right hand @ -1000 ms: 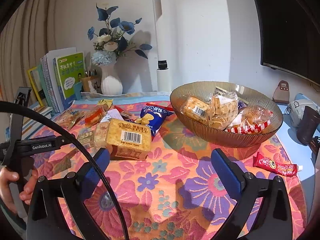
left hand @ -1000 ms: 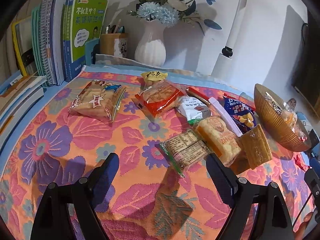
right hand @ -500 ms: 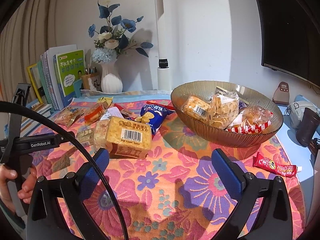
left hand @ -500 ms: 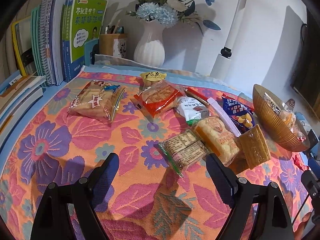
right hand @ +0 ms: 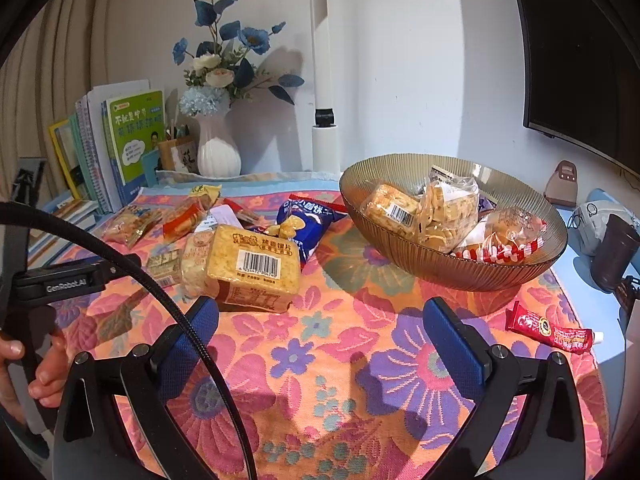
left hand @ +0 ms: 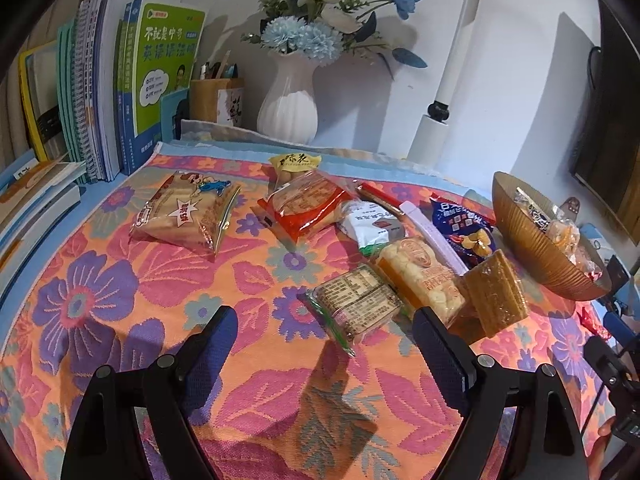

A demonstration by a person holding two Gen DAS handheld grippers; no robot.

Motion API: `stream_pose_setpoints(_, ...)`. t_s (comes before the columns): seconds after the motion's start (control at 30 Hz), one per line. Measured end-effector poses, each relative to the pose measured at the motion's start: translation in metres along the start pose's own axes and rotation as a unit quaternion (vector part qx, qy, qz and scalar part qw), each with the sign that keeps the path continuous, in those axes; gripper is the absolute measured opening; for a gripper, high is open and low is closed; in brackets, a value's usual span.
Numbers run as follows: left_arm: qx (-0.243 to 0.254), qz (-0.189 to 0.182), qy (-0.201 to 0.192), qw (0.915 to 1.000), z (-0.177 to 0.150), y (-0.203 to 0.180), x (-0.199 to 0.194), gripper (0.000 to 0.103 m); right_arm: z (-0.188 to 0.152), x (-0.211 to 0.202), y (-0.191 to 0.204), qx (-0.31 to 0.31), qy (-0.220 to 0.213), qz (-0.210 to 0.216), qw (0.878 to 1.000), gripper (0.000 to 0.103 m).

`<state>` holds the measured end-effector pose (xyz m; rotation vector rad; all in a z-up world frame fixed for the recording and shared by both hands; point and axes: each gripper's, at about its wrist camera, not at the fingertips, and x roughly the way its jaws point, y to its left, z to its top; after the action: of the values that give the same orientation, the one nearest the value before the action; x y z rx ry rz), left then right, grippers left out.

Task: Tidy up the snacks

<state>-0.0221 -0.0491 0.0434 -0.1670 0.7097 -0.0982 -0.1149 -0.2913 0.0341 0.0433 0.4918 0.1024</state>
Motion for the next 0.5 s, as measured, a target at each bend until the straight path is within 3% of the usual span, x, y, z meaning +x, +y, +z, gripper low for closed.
stream_pose_setpoints(0.07, -0.001, -0.007, -0.004, 1.0000, 0.000, 0.001, -0.002, 0.095, -0.001, -0.001, 0.000, -0.001, 0.000, -0.003, 1.000, 0.103)
stream_pose_setpoints(0.33, 0.017, -0.015, -0.002, 0.9997, -0.004, -0.006, -0.010, 0.095, 0.001, 0.001, -0.005, 0.009, 0.002, 0.011, 1.000, 0.103)
stream_pose_setpoints(0.5, -0.001, -0.084, 0.008, 0.9964, -0.006, 0.030, -0.033, 0.095, 0.002, 0.008, -0.006, 0.014, 0.019, 0.005, 1.000, 0.103)
